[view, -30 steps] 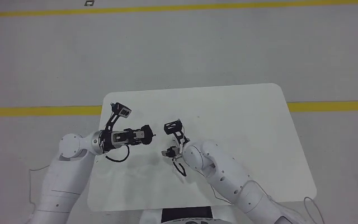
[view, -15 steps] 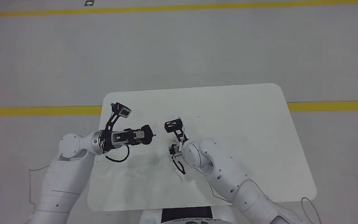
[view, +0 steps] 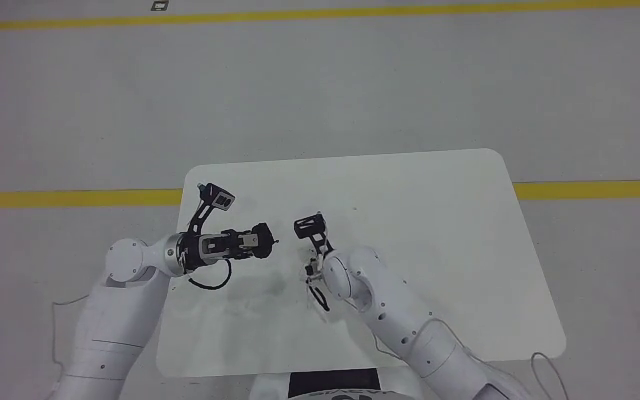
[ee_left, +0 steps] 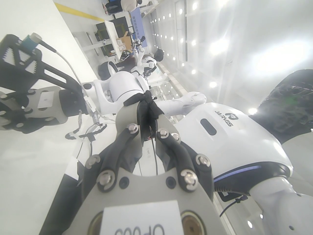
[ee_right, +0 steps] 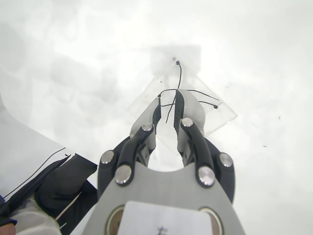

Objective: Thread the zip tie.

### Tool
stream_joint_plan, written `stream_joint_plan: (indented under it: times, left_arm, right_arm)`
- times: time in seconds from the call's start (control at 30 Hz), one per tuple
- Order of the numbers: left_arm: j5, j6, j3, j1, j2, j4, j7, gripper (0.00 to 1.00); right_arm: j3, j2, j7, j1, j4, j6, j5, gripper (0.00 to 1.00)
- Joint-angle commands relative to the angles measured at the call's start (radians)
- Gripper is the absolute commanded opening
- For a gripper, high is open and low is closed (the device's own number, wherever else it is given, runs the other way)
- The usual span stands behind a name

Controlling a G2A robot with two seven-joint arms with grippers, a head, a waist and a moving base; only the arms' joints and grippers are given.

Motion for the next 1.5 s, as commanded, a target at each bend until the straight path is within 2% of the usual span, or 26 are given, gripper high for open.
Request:
stream_joint_plan:
  times: [0.0, 0.37, 0.47, 0.83, 0.97, 1.03, 1.13, 1.33, 1.47]
  left_arm:
    - [0.000, 0.000, 0.000, 0.000, 0.000, 0.000, 0.000, 0.00]
    - [0.000, 0.000, 0.000, 0.000, 0.000, 0.000, 0.000, 0.00]
    - [0.000, 0.000, 0.000, 0.000, 0.000, 0.000, 0.000, 0.00]
    - [0.000, 0.000, 0.000, 0.000, 0.000, 0.000, 0.000, 0.00]
    - [0.000, 0.000, 0.000, 0.000, 0.000, 0.000, 0.000, 0.00]
    - [0.000, 0.000, 0.000, 0.000, 0.000, 0.000, 0.000, 0.00]
    - [0.000, 0.000, 0.000, 0.000, 0.000, 0.000, 0.000, 0.00]
    - [0.000, 0.000, 0.000, 0.000, 0.000, 0.000, 0.000, 0.00]
    - [0.000, 0.000, 0.000, 0.000, 0.000, 0.000, 0.000, 0.00]
  right_arm:
    - [-0.001, -0.009, -0.002, 0.006, 0.020, 0.000, -0.007, 0.13]
    - [-0.006, -0.064, 0.011, 0.037, 0.120, 0.000, -0.064, 0.13]
    - [0.003, -0.076, 0.016, 0.037, 0.132, 0.000, -0.087, 0.10]
    - [0.030, -0.114, 0.036, 0.029, 0.168, 0.000, -0.162, 0.16]
    - [0.034, -0.125, 0.039, 0.029, 0.179, 0.000, -0.173, 0.15]
    - [0.035, -0.130, 0.040, 0.029, 0.184, 0.000, -0.180, 0.10]
    - [0.038, -0.135, 0.041, 0.029, 0.189, 0.000, -0.187, 0.00]
    - [0.052, -0.143, 0.042, 0.020, 0.179, 0.000, -0.198, 0.00]
    - [0.067, -0.142, 0.051, -0.005, 0.126, 0.000, -0.207, 0.00]
